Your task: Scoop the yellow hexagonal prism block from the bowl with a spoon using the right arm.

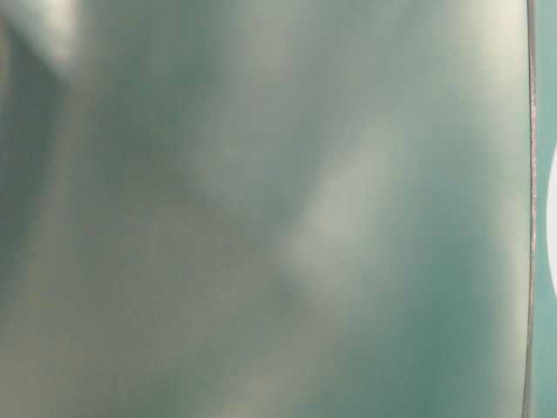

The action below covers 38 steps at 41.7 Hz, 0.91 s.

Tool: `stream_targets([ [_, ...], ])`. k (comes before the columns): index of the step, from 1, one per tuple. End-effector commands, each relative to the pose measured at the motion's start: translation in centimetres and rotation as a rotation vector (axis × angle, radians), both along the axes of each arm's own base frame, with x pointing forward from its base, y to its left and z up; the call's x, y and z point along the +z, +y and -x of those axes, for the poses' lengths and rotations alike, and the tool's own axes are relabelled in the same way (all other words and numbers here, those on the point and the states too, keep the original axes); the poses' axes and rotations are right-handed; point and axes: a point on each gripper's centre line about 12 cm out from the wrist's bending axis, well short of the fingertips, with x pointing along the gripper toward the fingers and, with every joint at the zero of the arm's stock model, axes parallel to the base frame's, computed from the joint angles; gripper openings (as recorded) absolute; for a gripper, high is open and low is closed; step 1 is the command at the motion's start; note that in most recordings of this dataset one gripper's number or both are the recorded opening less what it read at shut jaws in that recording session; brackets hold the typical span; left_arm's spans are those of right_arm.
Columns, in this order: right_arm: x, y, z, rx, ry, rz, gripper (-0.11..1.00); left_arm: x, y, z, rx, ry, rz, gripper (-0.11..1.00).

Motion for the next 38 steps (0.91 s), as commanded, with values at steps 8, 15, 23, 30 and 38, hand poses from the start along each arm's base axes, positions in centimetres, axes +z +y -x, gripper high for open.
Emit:
stream_targets([
  [8, 0.6, 0.0, -0.2, 0.0, -0.006, -0.005, 0.0, -0.1, -0.1, -0.3, -0.005, 0.041, 0.002, 0.0],
  [15, 0.5, 0.0, -0.2, 0.0, -0.003, -0.005, 0.0, 0.0, -0.1, -0.3, -0.005, 0.034, 0.003, 0.0],
  [23, 0.2, 0.1, -0.3, 0.003, 0.008, -0.005, 0.01, 0.1, -0.1, -0.3, -0.005, 0.025, 0.0, 0.0],
  [30, -0.4, 0.3, -0.7, 0.014, 0.032, -0.004, 0.2, 0.2, -0.1, -0.3, -0.005, 0.02, 0.0, 0.0],
  [38, -1.9, 0.7, -1.4, 0.032, 0.085, -0.019, 0.51, 0.3, -0.1, -0.2, -0.005, 0.018, -0.001, 0.0],
])
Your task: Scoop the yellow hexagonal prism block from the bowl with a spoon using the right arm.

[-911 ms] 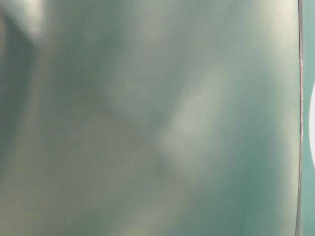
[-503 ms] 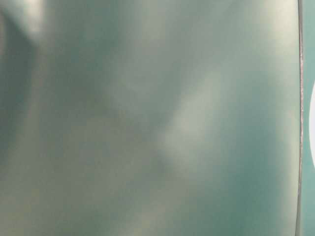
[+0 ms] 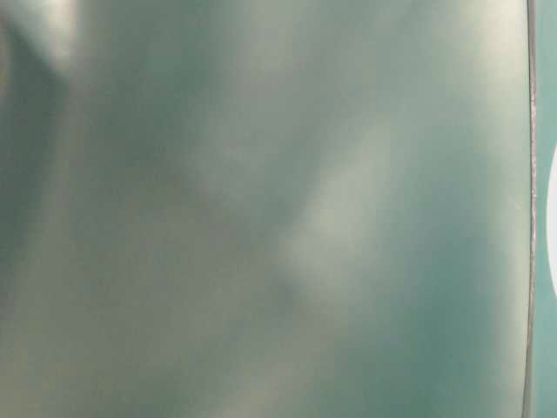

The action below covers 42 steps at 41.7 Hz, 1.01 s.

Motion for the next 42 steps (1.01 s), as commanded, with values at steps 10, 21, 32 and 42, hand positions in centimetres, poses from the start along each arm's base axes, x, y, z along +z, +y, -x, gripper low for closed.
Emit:
stream_targets([
  [10, -3.4, 1.1, -1.1, 0.047, 0.049, -0.062, 0.53, 0.7, 0.0, -0.2, 0.001, -0.02, -0.032, 0.0],
  [21, -8.1, 2.6, -1.5, 0.095, 0.077, -0.13, 0.53, 0.7, 0.4, -0.2, 0.019, -0.021, -0.035, 0.0],
  [32, -11.8, 3.8, -2.0, 0.108, 0.121, -0.153, 0.53, 0.7, 0.5, -0.2, 0.024, -0.02, -0.035, 0.0],
  [42, -14.8, 4.6, -1.4, 0.085, 0.166, -0.165, 0.53, 0.7, 0.5, -0.3, 0.025, -0.018, -0.037, 0.0],
])
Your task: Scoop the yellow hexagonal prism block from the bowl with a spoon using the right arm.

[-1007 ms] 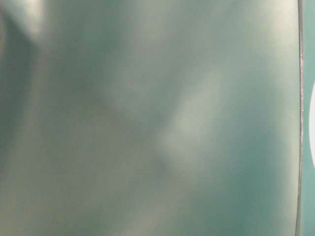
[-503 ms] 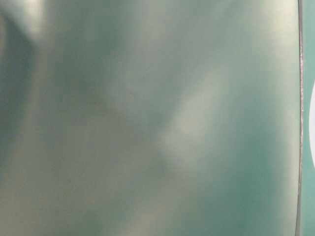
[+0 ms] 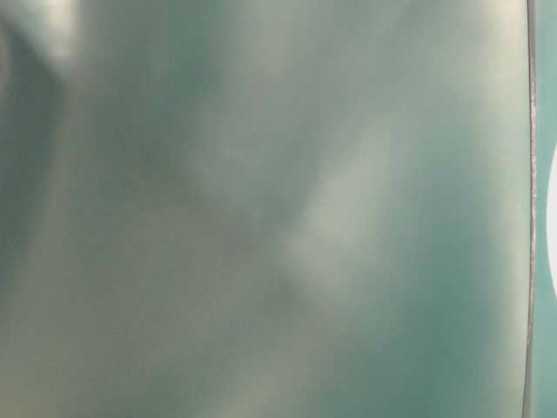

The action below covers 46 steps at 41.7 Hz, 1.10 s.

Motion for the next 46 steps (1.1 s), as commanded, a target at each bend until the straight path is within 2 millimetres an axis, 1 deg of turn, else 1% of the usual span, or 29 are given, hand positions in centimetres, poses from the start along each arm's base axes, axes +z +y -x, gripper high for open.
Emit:
stream_targets([
  [1, -0.7, 0.4, 0.1, -0.01, -0.005, -0.003, 0.53, 0.6, 0.1, -0.3, 0.005, -0.015, -0.005, 0.0],
  [8, -2.4, 0.9, 0.6, -0.025, 0.028, 0.016, 0.53, 0.5, 0.4, -0.2, 0.019, -0.015, -0.005, 0.0],
  [20, -4.1, 1.9, 0.9, -0.034, 0.046, 0.048, 0.53, 0.6, 0.6, -0.3, 0.03, -0.018, -0.004, 0.0],
  [28, -4.8, 2.5, 0.8, -0.021, 0.066, 0.063, 0.53, 0.6, 0.6, -0.2, 0.03, -0.018, -0.004, 0.0],
  [46, -5.9, 2.2, 1.0, -0.043, 0.146, 0.074, 0.52, 0.5, 0.6, -0.3, 0.031, -0.017, -0.002, 0.0],
])
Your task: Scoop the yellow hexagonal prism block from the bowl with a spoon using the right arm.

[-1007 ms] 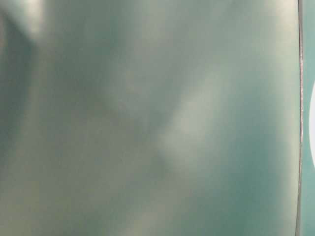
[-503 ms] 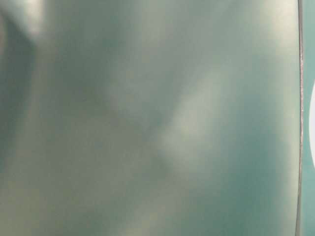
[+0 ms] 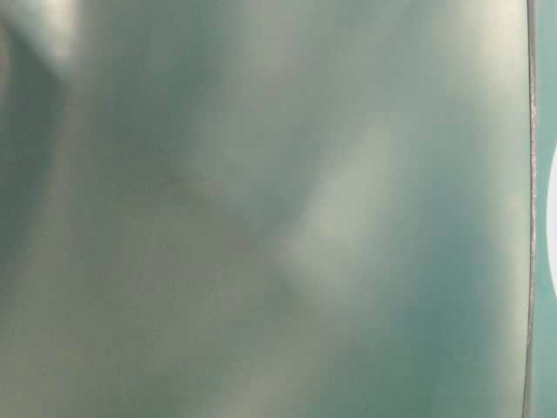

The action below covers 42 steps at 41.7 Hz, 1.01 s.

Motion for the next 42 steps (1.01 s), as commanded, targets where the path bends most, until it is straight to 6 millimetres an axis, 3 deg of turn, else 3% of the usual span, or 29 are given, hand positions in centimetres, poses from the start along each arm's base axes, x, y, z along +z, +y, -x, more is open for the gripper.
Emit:
stream_targets([
  [1, 0.12, 0.19, -0.18, -0.001, 0.001, -0.007, 0.52, 0.57, 0.03, -0.23, 0.001, -0.017, -0.002, 0.0],
  [26, 0.22, 0.22, -0.53, -0.017, -0.006, -0.012, 0.51, 0.54, 0.03, -0.26, 0.001, -0.015, -0.002, 0.0],
  [31, 0.2, 0.27, -0.61, -0.017, -0.006, -0.013, 0.43, 0.54, 0.03, -0.26, 0.001, -0.015, -0.002, 0.0],
  [37, 0.23, 0.27, -0.67, -0.019, -0.007, -0.014, 0.26, 0.45, 0.03, -0.27, 0.001, -0.012, -0.002, 0.0],
  [42, 0.41, 0.35, -0.77, -0.019, -0.017, -0.019, 0.25, 0.37, 0.04, -0.32, 0.001, -0.008, -0.002, 0.0],
])
